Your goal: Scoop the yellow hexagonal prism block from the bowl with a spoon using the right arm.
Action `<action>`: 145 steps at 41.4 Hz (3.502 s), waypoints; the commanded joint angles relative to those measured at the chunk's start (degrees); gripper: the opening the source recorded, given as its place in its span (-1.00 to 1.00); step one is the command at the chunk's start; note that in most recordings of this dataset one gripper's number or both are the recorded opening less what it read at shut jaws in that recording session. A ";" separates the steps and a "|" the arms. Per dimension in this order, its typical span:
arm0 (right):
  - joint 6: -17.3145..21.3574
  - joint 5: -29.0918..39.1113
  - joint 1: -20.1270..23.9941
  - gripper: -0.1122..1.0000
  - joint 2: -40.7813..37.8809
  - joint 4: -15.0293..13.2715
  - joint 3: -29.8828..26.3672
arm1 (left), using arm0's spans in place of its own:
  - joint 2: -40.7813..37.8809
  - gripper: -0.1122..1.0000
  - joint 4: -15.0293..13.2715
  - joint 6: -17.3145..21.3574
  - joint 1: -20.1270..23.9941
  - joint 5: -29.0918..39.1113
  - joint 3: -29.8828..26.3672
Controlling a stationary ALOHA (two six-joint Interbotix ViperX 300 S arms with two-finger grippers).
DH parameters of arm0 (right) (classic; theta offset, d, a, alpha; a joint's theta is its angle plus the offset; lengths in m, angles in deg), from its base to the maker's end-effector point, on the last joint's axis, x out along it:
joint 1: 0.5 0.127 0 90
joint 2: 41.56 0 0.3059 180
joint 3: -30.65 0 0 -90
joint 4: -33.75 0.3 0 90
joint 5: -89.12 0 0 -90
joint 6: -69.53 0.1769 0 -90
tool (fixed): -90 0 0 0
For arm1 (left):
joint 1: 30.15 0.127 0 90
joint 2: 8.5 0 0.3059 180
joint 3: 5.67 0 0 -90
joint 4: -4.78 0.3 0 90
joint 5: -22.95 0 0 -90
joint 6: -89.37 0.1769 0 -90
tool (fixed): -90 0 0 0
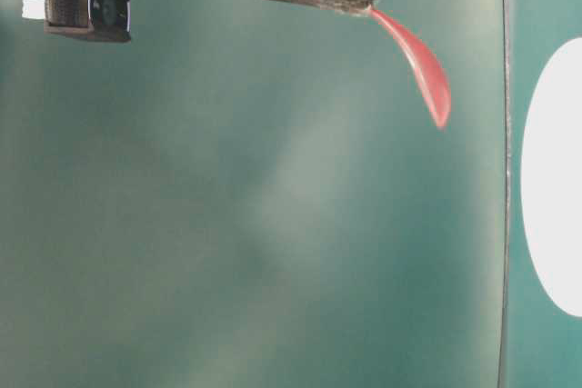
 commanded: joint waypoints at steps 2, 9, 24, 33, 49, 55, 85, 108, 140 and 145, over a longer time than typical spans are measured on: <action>0.62 -0.18 0.09 -0.35 0.97 0.26 -0.79 | -0.35 -0.68 0.18 0.09 0.00 -0.70 -1.67; 2.99 0.79 0.09 -0.35 -0.18 0.88 -1.23 | -0.35 -0.68 0.18 0.09 0.00 -0.70 -1.67; 5.19 8.26 0.09 -0.35 -5.54 1.41 -5.36 | -0.35 -0.68 0.18 0.09 0.00 -0.70 -1.76; 5.10 14.50 0.09 -0.35 -9.76 2.37 -9.67 | -0.35 -0.68 0.18 0.09 0.00 -0.70 -1.67; 5.01 21.01 0.09 -0.35 -15.38 5.01 -16.26 | -0.26 -0.68 0.18 0.09 0.00 -0.70 -1.67; 5.01 21.53 0.09 -0.35 -16.70 5.27 -16.88 | -0.35 -0.68 0.18 0.18 0.00 -0.70 -1.67; 4.48 21.09 0.62 -0.35 -21.88 6.94 -16.96 | -0.35 -0.68 0.26 0.18 0.00 -0.70 -1.67; 4.13 18.28 0.70 -0.35 -25.22 6.94 -17.84 | -0.79 -0.68 0.44 2.55 0.00 -0.70 -1.58; 1.41 8.61 1.05 -0.35 -29.00 6.94 -18.90 | -0.53 -0.68 0.44 2.64 0.00 -0.70 -1.67; 1.41 6.24 1.14 -0.35 -29.36 6.94 -18.81 | -0.44 -0.68 0.44 2.64 0.00 -0.70 -1.67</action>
